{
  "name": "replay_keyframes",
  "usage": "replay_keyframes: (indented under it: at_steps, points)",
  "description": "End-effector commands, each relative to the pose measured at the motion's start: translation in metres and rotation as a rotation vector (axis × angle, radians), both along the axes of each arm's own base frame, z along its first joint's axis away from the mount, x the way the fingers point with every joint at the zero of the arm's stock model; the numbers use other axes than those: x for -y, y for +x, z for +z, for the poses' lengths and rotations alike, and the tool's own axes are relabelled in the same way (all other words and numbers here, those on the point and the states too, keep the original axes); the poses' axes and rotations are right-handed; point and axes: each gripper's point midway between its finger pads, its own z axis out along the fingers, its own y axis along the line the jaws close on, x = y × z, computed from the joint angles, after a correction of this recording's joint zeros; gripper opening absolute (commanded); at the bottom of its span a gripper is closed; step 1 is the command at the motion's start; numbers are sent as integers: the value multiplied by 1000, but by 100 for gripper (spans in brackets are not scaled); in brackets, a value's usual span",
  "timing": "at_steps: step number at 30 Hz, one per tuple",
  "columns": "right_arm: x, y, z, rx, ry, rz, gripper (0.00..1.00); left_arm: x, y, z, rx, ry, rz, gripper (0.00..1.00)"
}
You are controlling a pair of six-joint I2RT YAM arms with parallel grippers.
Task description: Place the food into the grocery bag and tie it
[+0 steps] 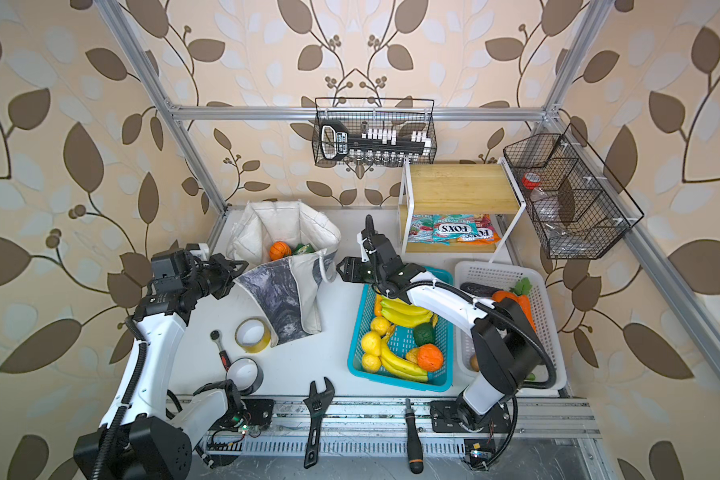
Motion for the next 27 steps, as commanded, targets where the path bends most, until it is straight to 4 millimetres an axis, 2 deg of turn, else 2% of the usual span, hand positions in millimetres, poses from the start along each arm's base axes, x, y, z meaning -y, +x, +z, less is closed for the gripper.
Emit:
replay_keyframes:
  at_steps: [1, 2, 5, 9, 16, 23, 24, 27]
  points:
    - [-16, 10, -8, -42, 88, -9, 69, 3, -5, 19, 101, 12, -51, 0]
    - [-19, 7, -15, -65, 76, -12, 67, 5, -7, 22, 118, 9, -62, 0]
    - [-37, -3, -19, -67, 66, 11, 71, 7, -10, 25, 137, 14, -68, 0]
    - [-39, 5, -29, -93, 153, -27, 72, 11, -10, 25, 145, -8, -92, 0]
    - [-55, 5, -34, -114, 148, 2, 70, 15, -8, 19, 142, -52, -111, 0]
    - [-90, -5, -51, -166, 180, 65, 68, 24, -9, 19, 141, -114, -160, 0]
    - [-100, -4, -42, -152, 197, 77, 68, 25, -9, 19, 146, -124, -164, 0]
    - [-114, -4, -38, -142, 222, 90, 67, 26, -10, 19, 152, -135, -166, 0]
